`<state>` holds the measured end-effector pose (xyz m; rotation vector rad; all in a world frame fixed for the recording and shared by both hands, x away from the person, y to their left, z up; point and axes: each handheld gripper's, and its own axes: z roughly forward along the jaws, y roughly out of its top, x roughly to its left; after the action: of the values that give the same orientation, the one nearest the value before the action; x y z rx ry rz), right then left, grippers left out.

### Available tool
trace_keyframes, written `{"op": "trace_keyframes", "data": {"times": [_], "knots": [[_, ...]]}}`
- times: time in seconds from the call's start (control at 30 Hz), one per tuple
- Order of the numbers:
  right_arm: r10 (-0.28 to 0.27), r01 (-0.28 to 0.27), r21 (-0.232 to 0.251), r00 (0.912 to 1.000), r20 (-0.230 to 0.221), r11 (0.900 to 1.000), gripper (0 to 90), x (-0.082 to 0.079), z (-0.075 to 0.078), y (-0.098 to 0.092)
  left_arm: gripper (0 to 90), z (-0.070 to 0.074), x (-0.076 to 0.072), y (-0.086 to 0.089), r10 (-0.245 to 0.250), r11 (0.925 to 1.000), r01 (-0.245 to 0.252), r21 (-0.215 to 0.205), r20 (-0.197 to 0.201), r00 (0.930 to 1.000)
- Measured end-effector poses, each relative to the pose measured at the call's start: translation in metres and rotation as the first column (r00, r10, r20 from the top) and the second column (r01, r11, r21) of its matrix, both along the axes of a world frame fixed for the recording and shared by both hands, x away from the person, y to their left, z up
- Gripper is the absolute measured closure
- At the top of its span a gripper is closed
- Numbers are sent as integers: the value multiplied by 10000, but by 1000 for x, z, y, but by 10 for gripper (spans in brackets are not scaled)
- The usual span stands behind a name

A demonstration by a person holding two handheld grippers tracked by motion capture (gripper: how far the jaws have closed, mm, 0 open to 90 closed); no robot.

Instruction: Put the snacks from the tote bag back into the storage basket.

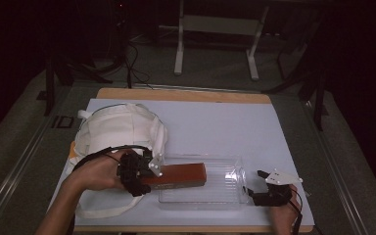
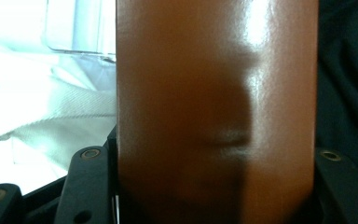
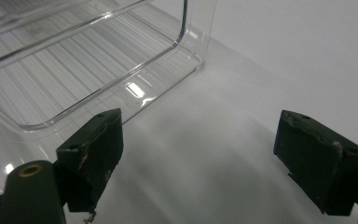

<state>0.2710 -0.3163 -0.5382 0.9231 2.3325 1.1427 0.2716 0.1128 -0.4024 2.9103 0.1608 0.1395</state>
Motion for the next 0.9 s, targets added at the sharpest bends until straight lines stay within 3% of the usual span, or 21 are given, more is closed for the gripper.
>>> {"op": "trace_keyframes", "data": {"times": [0.6,0.9], "knots": [[11,-11,-7,10000,-6,10000,157,0,0,0,429,-7,-8,-13,-363,9990,366,261,-131,9993],[17,-17,-3,10000,-6,10000,157,0,0,0,427,-12,-11,-24,-851,9955,852,425,-23,9964]]}}
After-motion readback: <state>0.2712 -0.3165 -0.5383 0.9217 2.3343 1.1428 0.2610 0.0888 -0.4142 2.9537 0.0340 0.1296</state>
